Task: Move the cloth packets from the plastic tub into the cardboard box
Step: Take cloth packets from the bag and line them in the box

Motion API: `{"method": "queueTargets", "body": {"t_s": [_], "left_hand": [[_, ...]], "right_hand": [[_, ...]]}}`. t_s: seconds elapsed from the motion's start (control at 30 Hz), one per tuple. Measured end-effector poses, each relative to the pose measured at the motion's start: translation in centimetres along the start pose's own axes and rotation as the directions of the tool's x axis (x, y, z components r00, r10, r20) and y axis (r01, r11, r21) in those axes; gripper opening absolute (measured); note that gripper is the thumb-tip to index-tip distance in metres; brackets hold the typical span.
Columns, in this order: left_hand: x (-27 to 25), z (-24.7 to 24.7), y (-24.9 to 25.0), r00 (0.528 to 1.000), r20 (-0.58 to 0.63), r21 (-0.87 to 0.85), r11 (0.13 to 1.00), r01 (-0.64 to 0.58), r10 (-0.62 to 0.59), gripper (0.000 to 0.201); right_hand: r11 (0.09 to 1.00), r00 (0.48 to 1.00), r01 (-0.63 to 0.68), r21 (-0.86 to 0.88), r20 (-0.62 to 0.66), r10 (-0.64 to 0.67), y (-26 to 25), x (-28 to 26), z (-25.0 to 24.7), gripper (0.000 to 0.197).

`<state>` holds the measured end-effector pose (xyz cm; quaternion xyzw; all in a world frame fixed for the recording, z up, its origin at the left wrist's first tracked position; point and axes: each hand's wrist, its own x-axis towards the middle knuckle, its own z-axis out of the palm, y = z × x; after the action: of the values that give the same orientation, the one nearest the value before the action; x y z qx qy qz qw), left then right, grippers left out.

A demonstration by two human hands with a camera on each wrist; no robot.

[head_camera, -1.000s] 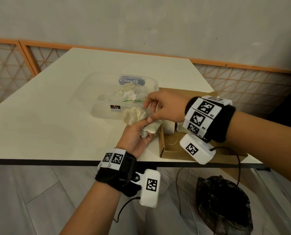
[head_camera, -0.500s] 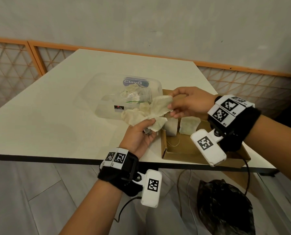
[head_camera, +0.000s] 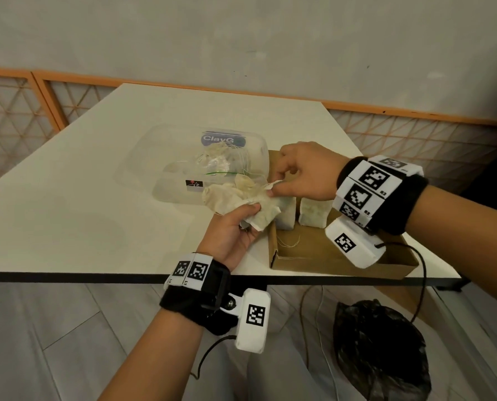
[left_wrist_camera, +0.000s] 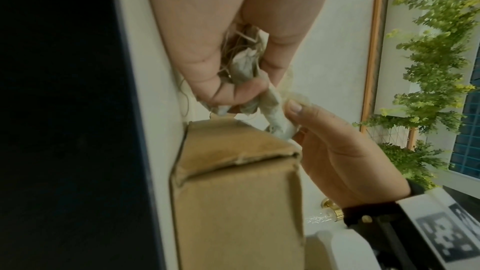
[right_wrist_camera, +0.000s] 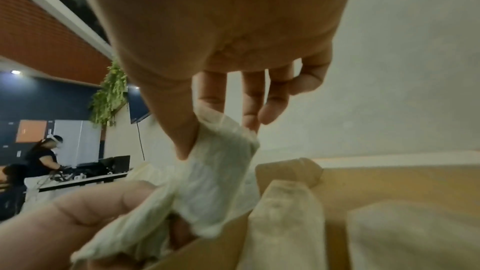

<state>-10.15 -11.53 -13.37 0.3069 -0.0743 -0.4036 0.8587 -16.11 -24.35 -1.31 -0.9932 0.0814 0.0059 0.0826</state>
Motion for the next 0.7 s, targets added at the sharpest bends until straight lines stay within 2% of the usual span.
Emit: {"method": "queueTargets", "body": {"t_s": [0.13,0.23,0.33,0.53,0.63,0.7], "left_hand": [[0.1,-0.1,0.0,1.0,-0.03,-0.007,1.0,0.009,-0.009,0.036],[0.1,-0.2,0.0,0.999,-0.039,-0.011,1.0,0.015,-0.015,0.038],[0.2,-0.2,0.0,0.999,-0.039,-0.013,1.0,0.019,-0.02,0.035],[0.3,-0.3,-0.1,0.998,-0.054,-0.01,1.0,0.029,-0.029,0.034],[0.3,-0.3,0.0,0.998,-0.049,-0.008,0.999,0.04,-0.04,0.026],[0.3,-0.3,-0.1,0.998,-0.048,-0.013,0.999,0.039,-0.04,0.03]], "right_hand": [[0.985,0.992,-0.129,0.117,-0.002,0.13,2.6,-0.8,-1.2,0.028],[0.959,0.979,-0.205,0.195,0.023,0.205,4.8,-1.8,-1.5,0.016],[0.938,0.961,-0.267,0.221,0.135,0.241,6.1,-2.7,-1.1,0.009],[0.904,0.935,-0.335,0.266,0.21,0.284,7.1,-3.0,-0.4,0.011],[0.909,0.938,-0.334,0.247,0.181,0.295,7.4,-2.4,0.5,0.011],[0.907,0.932,-0.355,0.226,0.158,0.326,7.9,-2.0,1.1,0.013]]}}
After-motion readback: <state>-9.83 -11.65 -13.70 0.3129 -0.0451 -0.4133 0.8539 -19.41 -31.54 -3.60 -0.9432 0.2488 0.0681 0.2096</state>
